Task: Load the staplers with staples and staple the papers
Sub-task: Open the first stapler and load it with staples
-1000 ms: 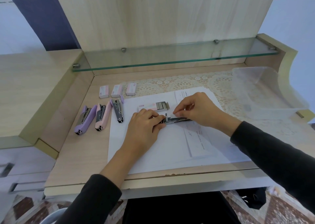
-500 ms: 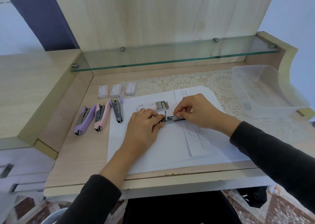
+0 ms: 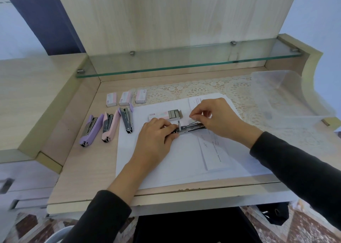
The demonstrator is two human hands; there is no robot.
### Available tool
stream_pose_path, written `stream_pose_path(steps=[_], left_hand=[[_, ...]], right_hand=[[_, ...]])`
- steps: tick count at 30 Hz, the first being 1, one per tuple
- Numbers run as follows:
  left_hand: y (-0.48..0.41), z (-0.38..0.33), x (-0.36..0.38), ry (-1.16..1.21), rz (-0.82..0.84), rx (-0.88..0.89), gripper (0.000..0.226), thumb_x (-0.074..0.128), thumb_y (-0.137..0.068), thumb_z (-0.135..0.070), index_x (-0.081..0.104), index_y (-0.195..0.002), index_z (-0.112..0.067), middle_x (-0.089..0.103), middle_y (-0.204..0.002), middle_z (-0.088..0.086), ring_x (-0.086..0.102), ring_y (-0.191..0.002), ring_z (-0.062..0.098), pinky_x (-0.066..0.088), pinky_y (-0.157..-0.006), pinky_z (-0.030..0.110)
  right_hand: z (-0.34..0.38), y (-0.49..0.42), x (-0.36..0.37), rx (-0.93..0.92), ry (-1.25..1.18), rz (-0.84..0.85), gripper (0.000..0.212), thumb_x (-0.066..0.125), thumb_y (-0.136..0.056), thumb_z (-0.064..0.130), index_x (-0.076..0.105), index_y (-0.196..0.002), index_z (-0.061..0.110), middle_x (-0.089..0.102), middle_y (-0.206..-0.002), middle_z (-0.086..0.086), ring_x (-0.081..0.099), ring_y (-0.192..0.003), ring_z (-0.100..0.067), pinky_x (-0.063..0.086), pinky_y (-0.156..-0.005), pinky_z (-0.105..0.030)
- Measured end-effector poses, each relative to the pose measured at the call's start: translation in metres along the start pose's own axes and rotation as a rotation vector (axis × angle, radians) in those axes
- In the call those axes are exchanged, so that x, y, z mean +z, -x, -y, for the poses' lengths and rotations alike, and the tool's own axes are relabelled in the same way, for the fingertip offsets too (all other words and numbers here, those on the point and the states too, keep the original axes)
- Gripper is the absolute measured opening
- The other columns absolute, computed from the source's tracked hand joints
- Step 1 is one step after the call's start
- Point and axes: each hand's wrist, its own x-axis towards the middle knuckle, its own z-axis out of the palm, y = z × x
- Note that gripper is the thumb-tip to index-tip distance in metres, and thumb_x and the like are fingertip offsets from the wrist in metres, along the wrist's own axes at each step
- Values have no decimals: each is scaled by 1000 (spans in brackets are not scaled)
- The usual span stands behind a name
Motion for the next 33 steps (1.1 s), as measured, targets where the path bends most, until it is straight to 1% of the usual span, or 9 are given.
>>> stream_pose_path(steps=[2,8,13,16,20,23,25,28,33], left_hand=[[0,-1,-1,-1,-1,-2,36,46,-80,-33,73,-86,-9,66,-78,2,42,-77,11,39,-66,26],[0,-1,-1,-10,-4,8,36,46,-81,-33,73,-86,-9,66,-78,2,42,-77,11,40,-65,28],[0,-2,-2,2,-9,29,35,47,-80,-31,73,-85,-9,65,-77,3,42,-75,11,37,-65,27],[-1,-1,-2,-12,-12,33,34,47,-81,-31,73,-86,-10,65,-77,3,42,-75,11,32,-68,25],[0,-2,-2,-19,-16,35,34,48,-81,-32,73,-86,-10,64,-77,2,41,-74,10,35,-67,28],[0,-2,-3,-25,-5,33,34,48,-80,-33,73,-87,-11,65,-77,2,42,-75,10,31,-69,25],[0,-2,-3,-23,-8,41,33,49,-80,-32,73,-87,-11,65,-77,2,42,-75,10,27,-67,24],[0,-3,-4,-26,-24,54,32,51,-79,-32,74,-86,-11,66,-76,2,43,-75,10,27,-68,24],[0,-3,-4,-52,-50,77,29,52,-80,-32,74,-85,-13,66,-76,0,45,-76,10,30,-71,26]], right_hand=[[-5,-1,1,30,34,42,11,61,-84,12,71,-83,13,59,-70,9,47,-58,-1,35,-58,-5],[-17,-8,2,125,51,62,10,60,-85,12,69,-83,10,60,-74,5,46,-60,-1,35,-59,-14],[-17,-14,-3,140,71,106,12,60,-85,12,72,-85,10,59,-79,5,47,-61,-1,36,-60,-11],[-17,-17,-8,131,77,160,10,66,-81,15,72,-88,13,58,-81,9,49,-62,-1,38,-60,-12],[-14,-18,-10,147,93,197,13,75,-72,15,72,-85,16,54,-74,17,49,-61,-1,42,-62,-16],[-13,-18,-10,140,107,196,10,75,-72,12,72,-81,14,53,-72,18,50,-60,-1,45,-69,-24],[-13,-16,-9,129,116,199,6,72,-74,11,71,-80,13,56,-72,13,51,-62,-3,45,-70,-25],[-13,-13,-10,106,115,190,4,69,-77,11,70,-81,13,62,-76,4,56,-66,-11,45,-68,-24],[-1,-3,-14,-2,82,137,7,64,-82,12,70,-84,11,59,-69,10,52,-65,-9,42,-64,-18]])
